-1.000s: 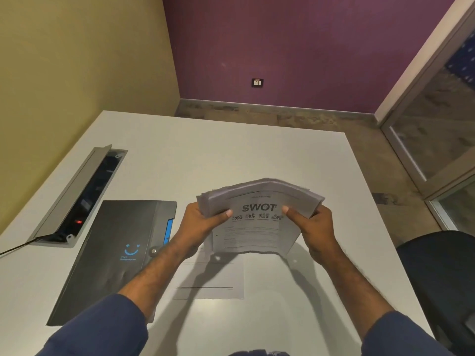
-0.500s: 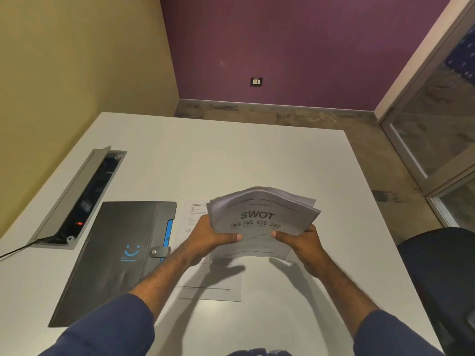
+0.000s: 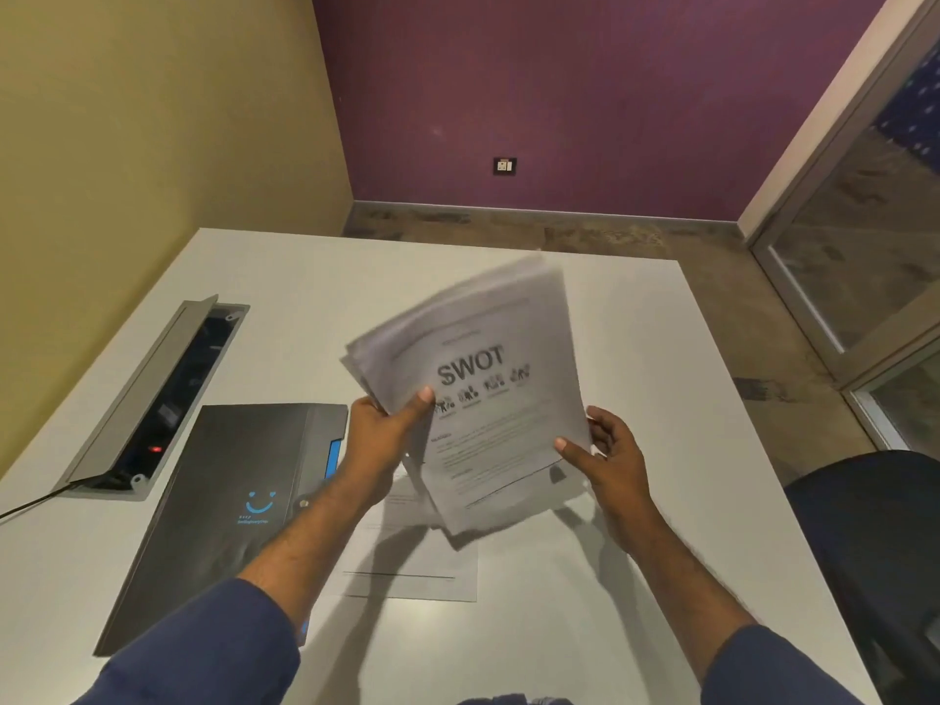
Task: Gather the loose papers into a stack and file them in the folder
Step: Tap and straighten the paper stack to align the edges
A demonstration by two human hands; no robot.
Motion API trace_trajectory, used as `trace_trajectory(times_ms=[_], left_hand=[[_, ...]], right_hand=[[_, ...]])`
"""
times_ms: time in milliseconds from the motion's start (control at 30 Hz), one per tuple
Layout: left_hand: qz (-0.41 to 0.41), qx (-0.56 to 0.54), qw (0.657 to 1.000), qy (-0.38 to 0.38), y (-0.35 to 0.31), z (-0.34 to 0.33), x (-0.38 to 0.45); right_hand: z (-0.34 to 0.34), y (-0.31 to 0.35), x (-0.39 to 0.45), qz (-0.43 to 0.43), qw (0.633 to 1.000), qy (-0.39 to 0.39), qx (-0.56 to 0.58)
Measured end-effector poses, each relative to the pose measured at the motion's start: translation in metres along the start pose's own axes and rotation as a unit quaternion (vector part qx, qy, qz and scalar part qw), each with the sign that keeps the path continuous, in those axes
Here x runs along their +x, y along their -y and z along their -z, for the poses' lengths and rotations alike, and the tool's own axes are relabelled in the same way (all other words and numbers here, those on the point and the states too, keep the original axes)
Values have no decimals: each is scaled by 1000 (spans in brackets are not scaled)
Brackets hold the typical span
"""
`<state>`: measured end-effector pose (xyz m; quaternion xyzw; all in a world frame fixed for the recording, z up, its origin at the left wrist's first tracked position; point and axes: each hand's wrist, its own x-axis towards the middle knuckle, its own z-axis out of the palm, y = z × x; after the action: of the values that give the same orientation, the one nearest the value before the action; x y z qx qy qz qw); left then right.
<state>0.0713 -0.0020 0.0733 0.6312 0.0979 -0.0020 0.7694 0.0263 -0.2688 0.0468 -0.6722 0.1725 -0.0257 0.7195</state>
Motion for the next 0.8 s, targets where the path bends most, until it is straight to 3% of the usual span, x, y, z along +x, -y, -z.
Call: trace_trajectory(times_ms=[133, 233, 300, 500, 633, 700, 733, 800], left_hand=[[40, -116, 992, -24, -10, 3, 9], [81, -204, 975, -32, -6, 0, 9], [140, -234, 961, -41, 2, 0, 6], [276, -236, 932, -14, 24, 12, -3], [253, -254, 934, -1, 24, 36, 2], [246, -279, 927, -33, 15, 59, 15], [244, -273, 929, -46, 9, 72, 21], [252, -195, 948, -2, -4, 87, 30]], right_hand=[[-6, -10, -7, -45, 990, 27, 128], [-22, -16, -17, -126, 953, 75, 265], [-30, -15, -21, -140, 938, 108, 298], [-26, 0, -14, -153, 963, 74, 207], [-3, 8, -7, -172, 969, 93, 154], [11, 13, -3, -178, 968, 113, 137], [17, 16, -1, -179, 968, 124, 128], [25, 20, 3, -180, 966, 152, 108]])
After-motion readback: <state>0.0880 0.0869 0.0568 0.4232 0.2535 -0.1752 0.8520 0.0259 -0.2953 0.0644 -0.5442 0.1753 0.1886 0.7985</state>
